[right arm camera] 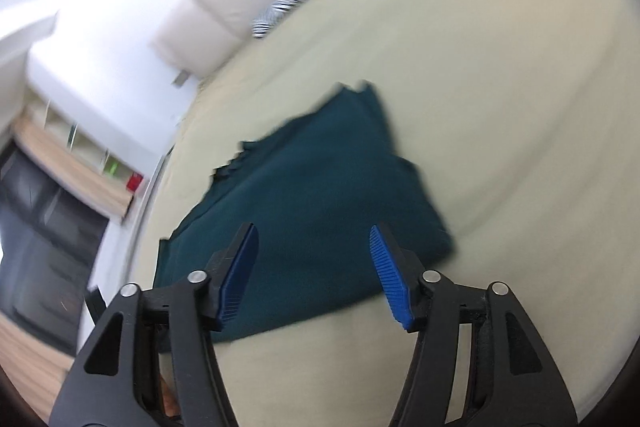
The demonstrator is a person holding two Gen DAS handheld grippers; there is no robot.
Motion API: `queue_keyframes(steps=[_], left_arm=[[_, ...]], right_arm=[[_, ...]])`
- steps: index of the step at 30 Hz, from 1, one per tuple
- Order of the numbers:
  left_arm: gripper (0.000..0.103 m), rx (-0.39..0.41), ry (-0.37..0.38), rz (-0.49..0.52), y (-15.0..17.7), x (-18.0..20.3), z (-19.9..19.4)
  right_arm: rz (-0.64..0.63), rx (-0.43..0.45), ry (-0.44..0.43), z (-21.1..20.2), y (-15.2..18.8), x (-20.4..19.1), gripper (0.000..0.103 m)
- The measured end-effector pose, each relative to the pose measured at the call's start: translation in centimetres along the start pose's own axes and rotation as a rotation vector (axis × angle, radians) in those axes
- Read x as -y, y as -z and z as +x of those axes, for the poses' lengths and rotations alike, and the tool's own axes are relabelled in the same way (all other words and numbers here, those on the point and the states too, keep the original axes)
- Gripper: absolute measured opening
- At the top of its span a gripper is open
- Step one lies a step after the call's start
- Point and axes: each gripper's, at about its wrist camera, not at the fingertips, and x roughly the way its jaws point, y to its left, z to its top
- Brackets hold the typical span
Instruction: Fold small clothes
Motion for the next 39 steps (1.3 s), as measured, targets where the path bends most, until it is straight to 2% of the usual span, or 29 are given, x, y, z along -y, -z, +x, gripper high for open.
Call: queue_keyframes(steps=[4,5,7,10,12,14,16,21,23,30,35,39], left_arm=[[0.066,0.078,0.021,-0.1,-0.6,-3.0,-3.3],[0.066,0.084,0.034,-0.115,-0.7,-3.5,-3.8],[0.066,0.093,0.048,-0.111,-1.0,-3.8,-4.5],[0.066,0.092,0.075,-0.069,-1.4,-2.7,-4.4],[0.067,0.081,0.098,-0.053,-1.7,-1.8,-3.9],[0.067,0.078,0.111,-0.038,-1.8,-0.7,-3.1],[0.067,0.066,0.123,-0.041,-2.1,0.0,-2.3],[0.067,0.044,0.166,-0.029,-2.7,1.8,-0.8],[0.067,0.033,0.173,-0.018,-3.2,2.6,0.1],[0.067,-0.034,0.197,-0.013,-4.8,4.6,3.8],[0.067,-0.043,0.203,-0.017,-5.0,4.8,4.8],[0.067,-0.025,0.245,-0.024,-5.4,4.9,4.7]], right_arm=[[-0.175,0.067,-0.016,0.6,0.4,-6.1,0.08],[-0.209,0.078,-0.023,2.4,0.7,-9.4,0.082],[-0.259,0.096,-0.039,2.4,1.1,-11.7,0.082],[-0.189,0.092,-0.052,2.1,1.4,-12.1,0.082],[-0.052,0.051,-0.068,2.0,1.3,-9.8,0.082],[0.077,0.014,-0.037,1.3,1.8,-6.7,0.082],[0.231,-0.016,-0.044,0.6,2.9,-3.1,0.083],[0.412,-0.019,-0.051,0.6,5.1,2.4,0.083],[0.486,-0.014,-0.084,1.4,5.4,3.6,0.083],[0.573,-0.002,-0.117,4.4,5.0,3.7,0.083],[0.629,-0.02,-0.09,5.8,4.4,3.4,0.082],[0.625,-0.025,-0.093,7.0,3.4,2.6,0.081]])
